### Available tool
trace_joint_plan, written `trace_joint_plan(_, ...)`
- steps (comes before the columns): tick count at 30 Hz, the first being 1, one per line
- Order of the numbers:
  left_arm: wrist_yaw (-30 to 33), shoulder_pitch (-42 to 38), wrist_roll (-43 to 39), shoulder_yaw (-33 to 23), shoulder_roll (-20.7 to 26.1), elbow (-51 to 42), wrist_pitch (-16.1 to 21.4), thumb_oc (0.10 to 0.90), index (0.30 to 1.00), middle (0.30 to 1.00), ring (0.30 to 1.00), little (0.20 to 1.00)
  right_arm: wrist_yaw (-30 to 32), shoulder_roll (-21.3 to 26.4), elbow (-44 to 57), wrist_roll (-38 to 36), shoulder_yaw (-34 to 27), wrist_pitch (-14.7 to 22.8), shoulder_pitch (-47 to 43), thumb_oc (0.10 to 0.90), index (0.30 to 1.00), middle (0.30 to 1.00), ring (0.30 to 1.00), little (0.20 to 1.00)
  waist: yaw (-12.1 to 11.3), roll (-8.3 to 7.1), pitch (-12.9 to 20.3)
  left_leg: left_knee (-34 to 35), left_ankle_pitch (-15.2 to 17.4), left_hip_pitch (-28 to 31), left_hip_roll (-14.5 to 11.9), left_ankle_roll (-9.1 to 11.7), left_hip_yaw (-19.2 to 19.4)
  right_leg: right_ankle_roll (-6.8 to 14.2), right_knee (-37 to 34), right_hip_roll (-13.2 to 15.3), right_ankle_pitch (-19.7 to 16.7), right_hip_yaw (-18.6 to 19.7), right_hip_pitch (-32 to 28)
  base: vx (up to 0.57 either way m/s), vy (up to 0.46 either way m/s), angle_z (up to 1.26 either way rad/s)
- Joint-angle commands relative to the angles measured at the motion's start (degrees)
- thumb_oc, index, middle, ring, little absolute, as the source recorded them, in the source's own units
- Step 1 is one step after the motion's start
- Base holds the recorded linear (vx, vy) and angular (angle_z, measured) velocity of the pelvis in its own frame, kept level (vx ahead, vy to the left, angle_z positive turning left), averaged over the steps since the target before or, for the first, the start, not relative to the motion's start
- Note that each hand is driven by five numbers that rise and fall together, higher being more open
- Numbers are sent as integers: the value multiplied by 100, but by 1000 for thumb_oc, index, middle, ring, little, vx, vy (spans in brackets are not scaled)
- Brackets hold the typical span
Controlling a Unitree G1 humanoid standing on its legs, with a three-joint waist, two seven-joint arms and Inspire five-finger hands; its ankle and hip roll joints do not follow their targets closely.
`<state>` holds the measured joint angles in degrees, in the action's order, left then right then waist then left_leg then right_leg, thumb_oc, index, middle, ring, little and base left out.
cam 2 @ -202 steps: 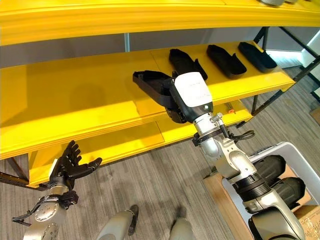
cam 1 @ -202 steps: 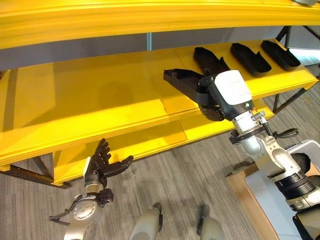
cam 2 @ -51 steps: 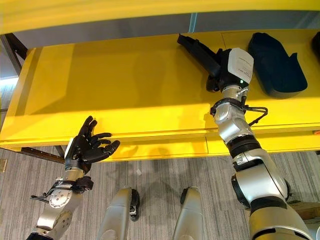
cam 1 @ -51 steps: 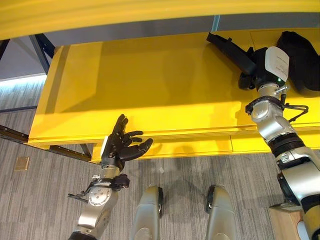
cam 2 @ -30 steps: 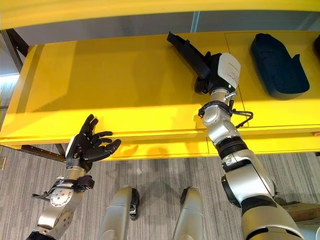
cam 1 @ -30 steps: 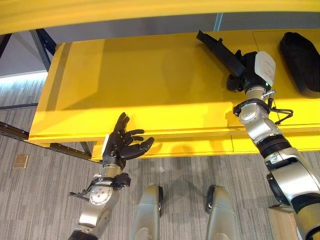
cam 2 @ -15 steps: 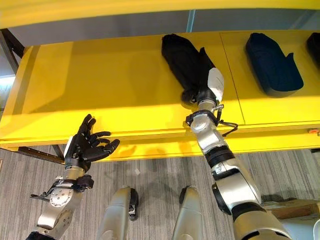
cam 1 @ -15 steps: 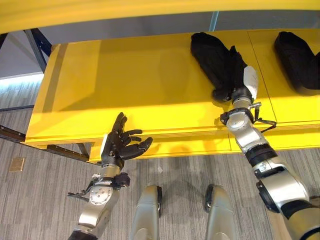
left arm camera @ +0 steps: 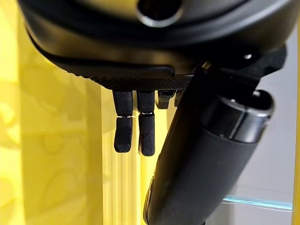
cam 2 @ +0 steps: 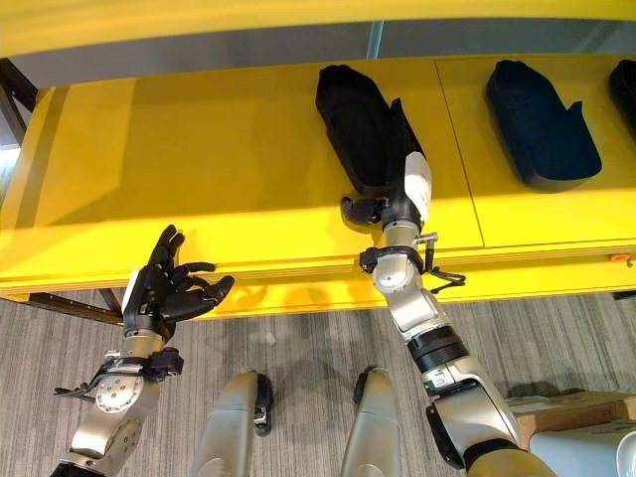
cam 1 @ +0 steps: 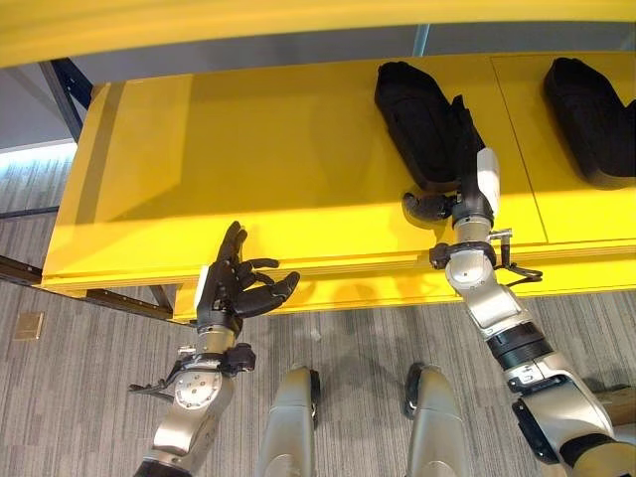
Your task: Move parts from the plastic box to the shelf.
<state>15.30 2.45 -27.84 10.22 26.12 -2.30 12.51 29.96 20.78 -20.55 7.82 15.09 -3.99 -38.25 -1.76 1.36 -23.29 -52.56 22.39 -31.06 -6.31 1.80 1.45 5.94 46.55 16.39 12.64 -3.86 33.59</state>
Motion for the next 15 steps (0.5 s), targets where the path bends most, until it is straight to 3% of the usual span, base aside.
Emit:
trace_joint_plan(1,113,-85,128,-94,52,-149,-62,900,1000,1000,1000,1000,57,-5,556,227,-255,442,-430,900,1000,1000,1000,1000,67,-97,0,474,-93,242,-79,-145,-282,-173,-246,65,349,33,-621,0,0,0)
trace_joint_plan(15,142,-35,168,-82,68,-235,-126,900,1000,1000,1000,1000,178,-151,1214,97,-360,576,-498,900,1000,1000,1000,1000,44,-149,38,543,-115,263,-71,-142,-307,-140,-325,72,318,-6,-710,9,2,0)
